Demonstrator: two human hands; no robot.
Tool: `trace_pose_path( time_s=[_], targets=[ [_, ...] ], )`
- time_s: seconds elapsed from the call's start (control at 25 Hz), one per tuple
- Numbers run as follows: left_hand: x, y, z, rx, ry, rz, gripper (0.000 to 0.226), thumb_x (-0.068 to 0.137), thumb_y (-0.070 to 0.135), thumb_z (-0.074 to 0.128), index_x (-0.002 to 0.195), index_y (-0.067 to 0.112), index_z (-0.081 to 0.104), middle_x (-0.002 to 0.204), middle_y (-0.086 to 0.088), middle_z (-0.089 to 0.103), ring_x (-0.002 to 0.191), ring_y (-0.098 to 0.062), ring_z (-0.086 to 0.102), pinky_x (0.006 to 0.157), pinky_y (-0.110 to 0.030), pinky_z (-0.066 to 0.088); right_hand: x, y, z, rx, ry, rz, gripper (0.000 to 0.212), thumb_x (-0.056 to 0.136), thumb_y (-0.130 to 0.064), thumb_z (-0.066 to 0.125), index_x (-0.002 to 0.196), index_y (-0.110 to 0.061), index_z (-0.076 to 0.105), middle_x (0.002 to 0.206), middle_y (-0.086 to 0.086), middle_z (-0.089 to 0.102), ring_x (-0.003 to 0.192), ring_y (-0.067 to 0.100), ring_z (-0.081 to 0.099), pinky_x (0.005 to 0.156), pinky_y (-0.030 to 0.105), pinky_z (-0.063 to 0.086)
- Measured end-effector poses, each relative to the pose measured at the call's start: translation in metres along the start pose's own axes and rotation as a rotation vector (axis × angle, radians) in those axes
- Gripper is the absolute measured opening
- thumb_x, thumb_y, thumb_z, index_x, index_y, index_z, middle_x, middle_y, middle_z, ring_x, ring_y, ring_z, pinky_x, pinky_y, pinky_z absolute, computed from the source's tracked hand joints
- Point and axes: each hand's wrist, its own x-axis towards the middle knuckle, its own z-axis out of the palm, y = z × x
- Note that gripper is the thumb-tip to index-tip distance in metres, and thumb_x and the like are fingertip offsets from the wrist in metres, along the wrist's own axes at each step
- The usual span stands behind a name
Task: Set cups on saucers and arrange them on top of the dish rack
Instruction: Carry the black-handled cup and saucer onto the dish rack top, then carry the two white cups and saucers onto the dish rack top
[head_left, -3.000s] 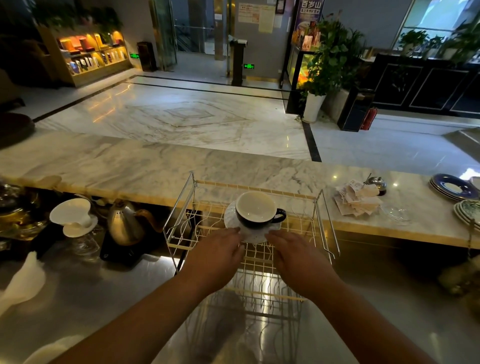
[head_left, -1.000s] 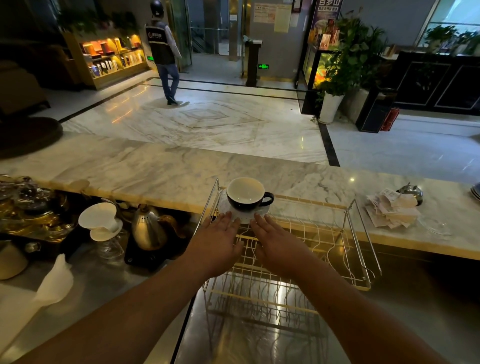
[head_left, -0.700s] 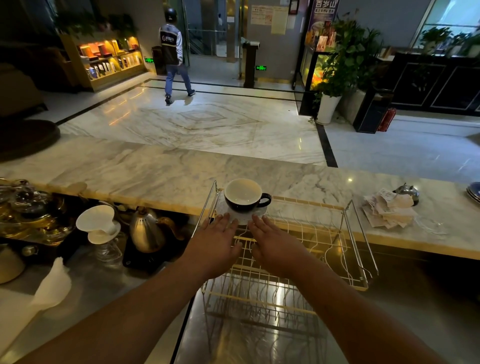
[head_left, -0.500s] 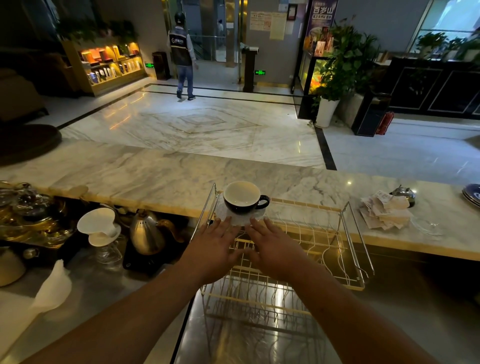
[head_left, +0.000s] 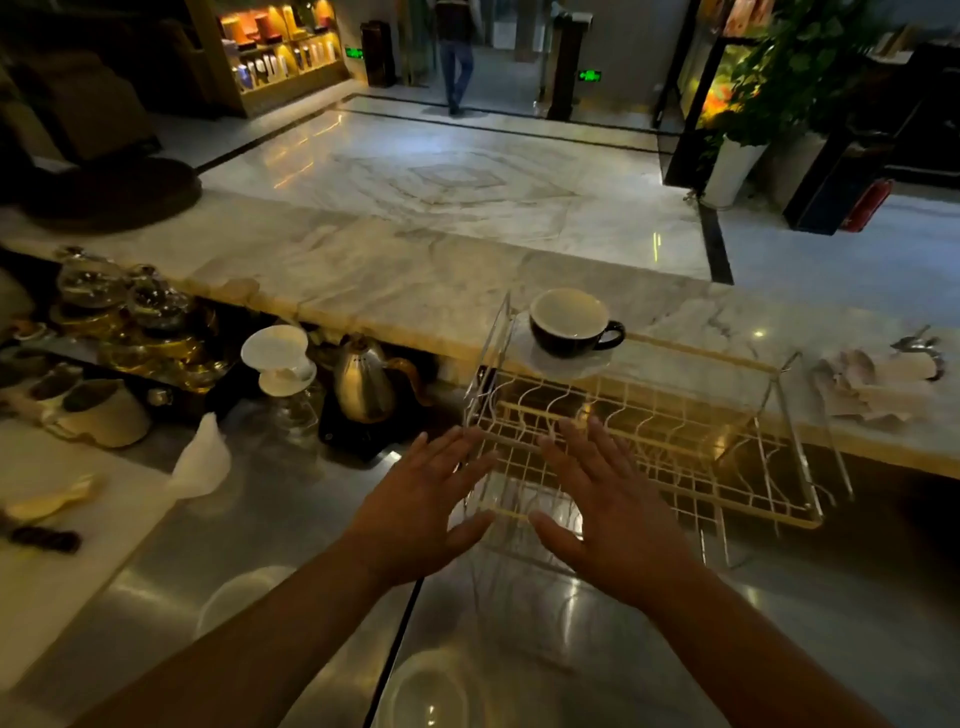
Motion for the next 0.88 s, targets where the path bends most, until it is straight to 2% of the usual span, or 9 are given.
trace_pose_path(
  time_s=[0.12, 0.2, 0.36, 0.48, 0.68, 0.8, 0.88],
  targets=[
    [-0.045, -0.031, 0.007, 0.0, -0.021, -0.131, 0.072, 0.097, 0.067, 0.039, 0.159, 0.03, 0.036, 0.17, -0.001, 0.023, 0.157, -0.021, 0.019, 0.126, -0.048, 0.02, -0.012, -0.035, 0.018, 0.06, 0.014, -0.108, 0.076, 0.096, -0.067, 0.039, 0.16, -0.031, 0.018, 0.17, 0.002, 0.014, 0.156, 0.023, -0.002, 0.123, 0.048, 0.012],
    [-0.074, -0.052, 0.01, 0.011, -0.027, -0.211, 0.073, 0.096, 0.066, 0.039, 0.158, 0.028, 0.037, 0.17, -0.003, 0.023, 0.156, -0.021, 0.018, 0.126, -0.046, 0.016, -0.015, -0.059, 0.034, 0.092, -0.004, -0.159, 0.075, 0.097, -0.066, 0.039, 0.16, -0.032, 0.017, 0.169, 0.002, 0.016, 0.156, 0.024, 0.002, 0.123, 0.048, 0.015],
    [-0.129, -0.093, 0.017, -0.01, -0.042, -0.381, 0.074, 0.097, 0.068, 0.036, 0.16, 0.029, 0.033, 0.171, -0.002, 0.021, 0.157, -0.023, 0.018, 0.125, -0.044, 0.01, -0.007, -0.101, 0.072, 0.111, -0.14, -0.195, 0.076, 0.096, -0.072, 0.031, 0.16, -0.04, 0.004, 0.171, -0.001, 0.009, 0.156, 0.023, -0.003, 0.124, 0.052, 0.017],
    [-0.168, -0.121, 0.021, 0.001, -0.042, -0.478, 0.074, 0.098, 0.071, 0.03, 0.161, 0.032, 0.029, 0.172, 0.0, 0.016, 0.157, -0.02, 0.014, 0.126, -0.047, 0.016, 0.005, -0.135, 0.104, 0.094, -0.23, -0.223, 0.077, 0.096, -0.074, 0.028, 0.161, -0.037, 0.009, 0.171, -0.003, 0.003, 0.155, 0.02, -0.013, 0.124, 0.052, 0.011],
    [-0.221, -0.158, 0.017, -0.035, -0.043, -0.599, 0.072, 0.097, 0.07, 0.034, 0.158, 0.031, 0.035, 0.169, -0.005, 0.029, 0.154, -0.026, 0.029, 0.122, -0.05, 0.023, 0.026, -0.185, 0.15, 0.083, -0.364, -0.242, 0.079, 0.093, -0.077, 0.022, 0.159, -0.04, 0.003, 0.17, -0.003, -0.002, 0.154, 0.022, -0.018, 0.125, 0.053, -0.001],
    [-0.252, -0.181, 0.017, -0.082, -0.047, -0.721, 0.071, 0.098, 0.067, 0.037, 0.159, 0.03, 0.033, 0.171, -0.002, 0.022, 0.154, -0.024, 0.027, 0.123, -0.049, 0.023, 0.037, -0.211, 0.171, 0.073, -0.449, -0.228, 0.082, 0.089, -0.077, 0.024, 0.159, -0.037, 0.007, 0.171, 0.0, 0.003, 0.155, 0.025, -0.008, 0.124, 0.05, -0.003],
    [-0.271, -0.194, 0.019, -0.132, -0.058, -0.824, 0.067, 0.1, 0.061, 0.042, 0.159, 0.031, 0.033, 0.172, 0.001, 0.018, 0.152, -0.025, 0.033, 0.12, -0.049, 0.03, 0.041, -0.223, 0.184, 0.057, -0.509, -0.201, 0.082, 0.089, -0.074, 0.026, 0.159, -0.035, 0.011, 0.17, 0.002, 0.012, 0.156, 0.027, 0.005, 0.124, 0.047, 0.005]
  ],
)
